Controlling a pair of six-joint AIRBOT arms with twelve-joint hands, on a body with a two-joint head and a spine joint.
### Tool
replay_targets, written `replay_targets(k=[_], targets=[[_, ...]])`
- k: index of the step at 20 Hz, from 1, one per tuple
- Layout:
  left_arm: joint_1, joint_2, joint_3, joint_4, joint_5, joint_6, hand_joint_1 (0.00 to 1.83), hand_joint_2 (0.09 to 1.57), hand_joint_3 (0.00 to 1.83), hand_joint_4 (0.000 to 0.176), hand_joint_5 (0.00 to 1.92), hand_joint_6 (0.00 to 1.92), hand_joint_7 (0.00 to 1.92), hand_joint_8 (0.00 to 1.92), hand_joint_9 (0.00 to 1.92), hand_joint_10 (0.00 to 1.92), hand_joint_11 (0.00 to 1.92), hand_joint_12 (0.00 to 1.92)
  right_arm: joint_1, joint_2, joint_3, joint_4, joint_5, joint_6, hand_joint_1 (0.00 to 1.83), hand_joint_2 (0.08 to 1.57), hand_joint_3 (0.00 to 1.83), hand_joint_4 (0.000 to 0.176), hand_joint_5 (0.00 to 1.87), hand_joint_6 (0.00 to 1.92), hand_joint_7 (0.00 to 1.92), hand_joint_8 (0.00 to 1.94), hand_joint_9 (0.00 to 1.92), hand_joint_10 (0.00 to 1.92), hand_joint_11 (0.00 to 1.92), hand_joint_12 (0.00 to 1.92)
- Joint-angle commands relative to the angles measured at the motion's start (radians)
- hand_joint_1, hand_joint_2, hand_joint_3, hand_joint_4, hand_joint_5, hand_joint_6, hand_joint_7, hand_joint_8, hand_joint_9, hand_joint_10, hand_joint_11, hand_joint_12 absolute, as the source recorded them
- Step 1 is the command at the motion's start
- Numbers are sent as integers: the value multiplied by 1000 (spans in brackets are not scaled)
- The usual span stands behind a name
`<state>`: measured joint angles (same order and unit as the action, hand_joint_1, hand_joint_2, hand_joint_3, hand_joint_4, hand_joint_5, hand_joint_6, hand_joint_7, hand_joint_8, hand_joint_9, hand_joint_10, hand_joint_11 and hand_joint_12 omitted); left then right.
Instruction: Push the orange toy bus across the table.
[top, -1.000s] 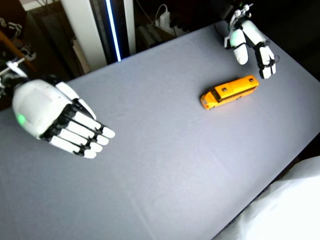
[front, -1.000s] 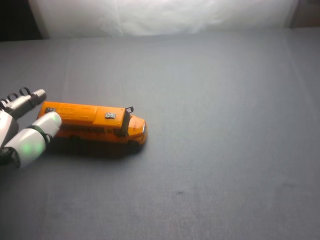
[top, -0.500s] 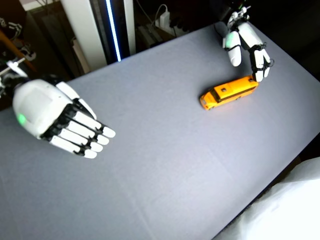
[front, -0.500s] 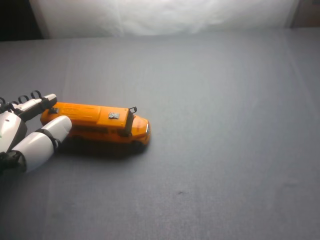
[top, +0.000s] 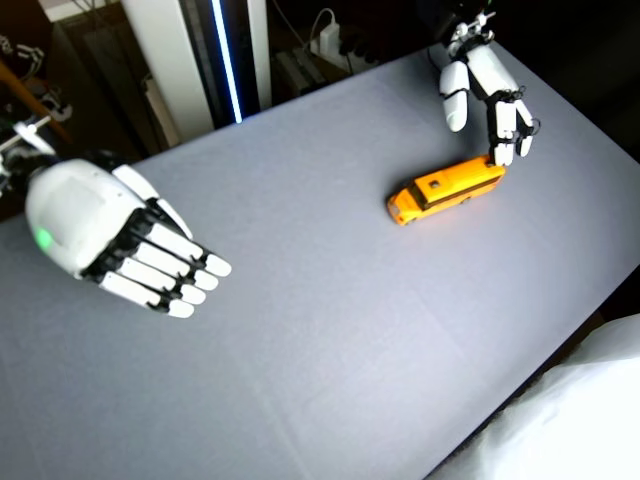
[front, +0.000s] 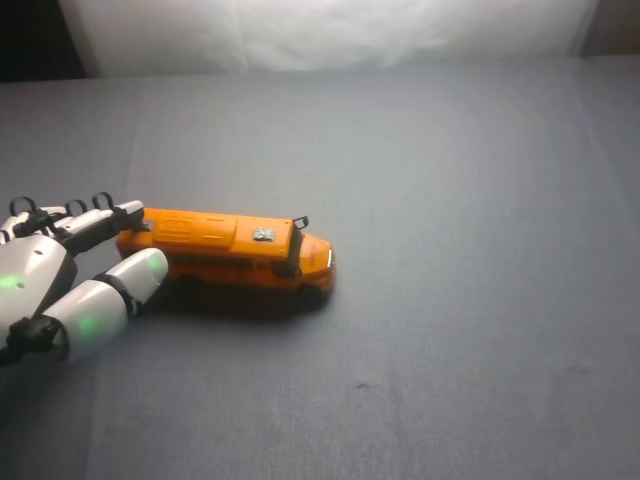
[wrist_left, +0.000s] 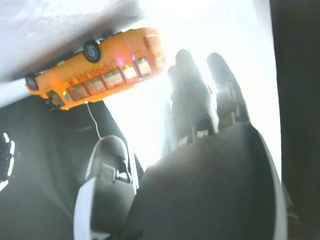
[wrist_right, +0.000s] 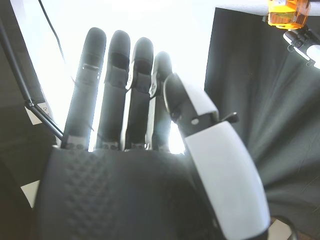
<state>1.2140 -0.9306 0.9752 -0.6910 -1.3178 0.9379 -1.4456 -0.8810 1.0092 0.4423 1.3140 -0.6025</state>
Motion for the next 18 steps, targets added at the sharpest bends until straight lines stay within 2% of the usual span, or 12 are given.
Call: replay_targets(k=[1, 3, 4, 6, 9, 11, 13, 14, 15, 16, 17, 18], targets=[[-11, -16, -9, 47, -79, -36, 0, 1322, 3, 88, 430, 0, 428, 0, 506, 2, 56, 582, 2, 0, 7, 10, 119, 9, 860, 1472, 0, 0, 699, 2, 772, 1, 741, 2, 541, 345], [-18, -19, -10, 68, -69, -36, 0, 1324, 3, 76, 432, 1, 416, 0, 492, 0, 89, 598, 2, -1, 7, 10, 119, 10, 866, 1470, 0, 0, 692, 0, 770, 0, 738, 1, 544, 347], [-20, -22, -9, 74, -65, -36, 0, 1320, 1, 79, 435, 2, 417, 1, 490, 0, 104, 605, 2, -1, 7, 10, 119, 11, 867, 1469, 0, 0, 693, 1, 772, 1, 739, 1, 541, 347], [-28, -28, -8, 92, -53, -36, 0, 1339, 9, 70, 436, 2, 399, 0, 477, 1, 160, 629, 2, -1, 6, 10, 119, 11, 881, 1465, 0, 0, 700, 2, 775, 1, 746, 2, 537, 348], [-44, -32, -7, 123, -29, -35, 0, 1356, 4, 96, 412, 4, 345, 0, 437, 0, 75, 738, 2, -1, 6, 10, 119, 12, 844, 1473, 1, 0, 697, 2, 773, 0, 737, 0, 543, 351], [-64, -42, 1, 149, -1, -35, 0, 1360, 4, 86, 409, 2, 363, 8, 422, 1, 10, 718, 2, -1, 6, 10, 119, 12, 868, 1473, 0, 0, 700, 2, 775, 1, 740, 1, 545, 347], [-82, -50, 10, 170, 23, -35, 0, 1374, 4, 87, 412, 1, 403, 7, 426, 1, 0, 670, 2, -1, 6, 10, 119, 12, 876, 1475, 0, 0, 703, 3, 772, 1, 731, 1, 535, 341], [-92, -55, 14, 182, 38, -35, 6, 1387, 7, 96, 425, 5, 415, 9, 429, 2, 7, 667, 2, -1, 6, 10, 119, 12, 874, 1473, 0, 0, 703, 2, 769, 0, 731, 1, 534, 341], [-103, -62, 19, 196, 54, -34, 22, 1394, 2, 95, 458, 3, 449, 3, 468, 4, 62, 649, 2, -1, 6, 10, 119, 12, 872, 1470, 0, 0, 699, 0, 768, 0, 729, 0, 533, 340], [-112, -68, 22, 205, 63, -34, 4, 1403, 0, 102, 466, 0, 459, 0, 485, 1, 97, 607, 2, -1, 6, 10, 119, 13, 872, 1473, 0, 0, 696, 0, 767, 0, 730, 1, 539, 341], [-117, -74, 24, 214, 70, -34, 0, 1382, 3, 125, 456, 1, 453, 1, 481, 1, 129, 559, 2, -1, 6, 10, 119, 13, 869, 1468, 0, 0, 694, 0, 768, 0, 733, 2, 545, 342], [-120, -78, 24, 220, 73, -34, 0, 1368, 0, 132, 451, 0, 450, 0, 470, 0, 127, 544, 2, -1, 6, 10, 119, 13, 870, 1471, 0, 0, 693, 0, 768, 0, 734, 2, 548, 342]])
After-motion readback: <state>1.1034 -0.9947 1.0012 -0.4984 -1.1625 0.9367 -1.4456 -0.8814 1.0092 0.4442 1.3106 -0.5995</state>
